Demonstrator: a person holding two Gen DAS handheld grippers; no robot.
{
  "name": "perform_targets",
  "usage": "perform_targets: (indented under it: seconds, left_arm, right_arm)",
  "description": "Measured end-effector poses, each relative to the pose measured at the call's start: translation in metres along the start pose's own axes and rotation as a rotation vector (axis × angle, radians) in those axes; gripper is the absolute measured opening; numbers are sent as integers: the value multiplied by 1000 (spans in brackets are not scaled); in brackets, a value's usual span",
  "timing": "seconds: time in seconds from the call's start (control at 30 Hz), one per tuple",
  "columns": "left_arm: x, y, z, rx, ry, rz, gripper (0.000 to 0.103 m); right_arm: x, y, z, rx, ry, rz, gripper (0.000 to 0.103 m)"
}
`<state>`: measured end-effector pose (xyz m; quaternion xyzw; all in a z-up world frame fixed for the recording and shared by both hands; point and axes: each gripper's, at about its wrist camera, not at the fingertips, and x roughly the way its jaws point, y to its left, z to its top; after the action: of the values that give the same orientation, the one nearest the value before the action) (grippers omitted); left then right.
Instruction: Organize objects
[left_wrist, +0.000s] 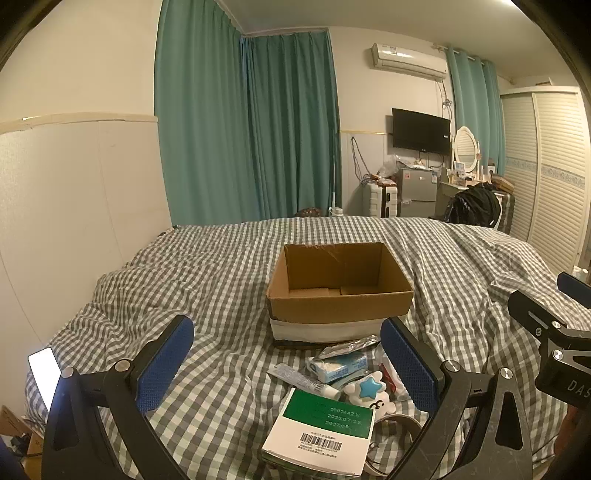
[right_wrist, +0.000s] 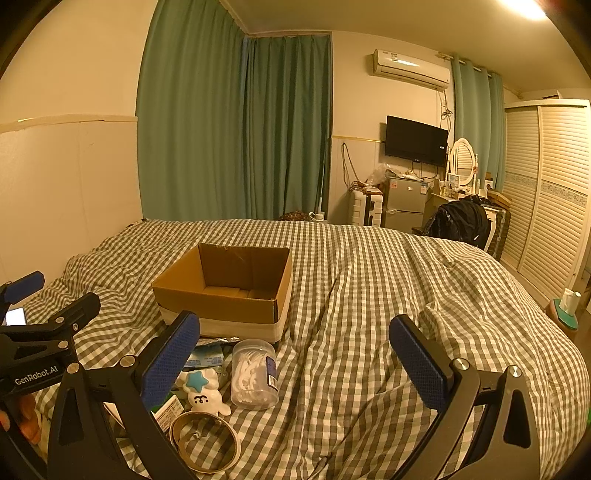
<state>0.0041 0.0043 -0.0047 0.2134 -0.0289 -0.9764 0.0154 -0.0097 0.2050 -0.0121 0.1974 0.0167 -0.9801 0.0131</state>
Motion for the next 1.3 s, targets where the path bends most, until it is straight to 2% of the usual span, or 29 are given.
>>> perform_targets:
  seconds: [1.3]
  left_arm:
    - [5, 2, -6, -5, 35, -5, 103]
  right_arm:
    - [0, 8, -3, -20, 9, 14, 103]
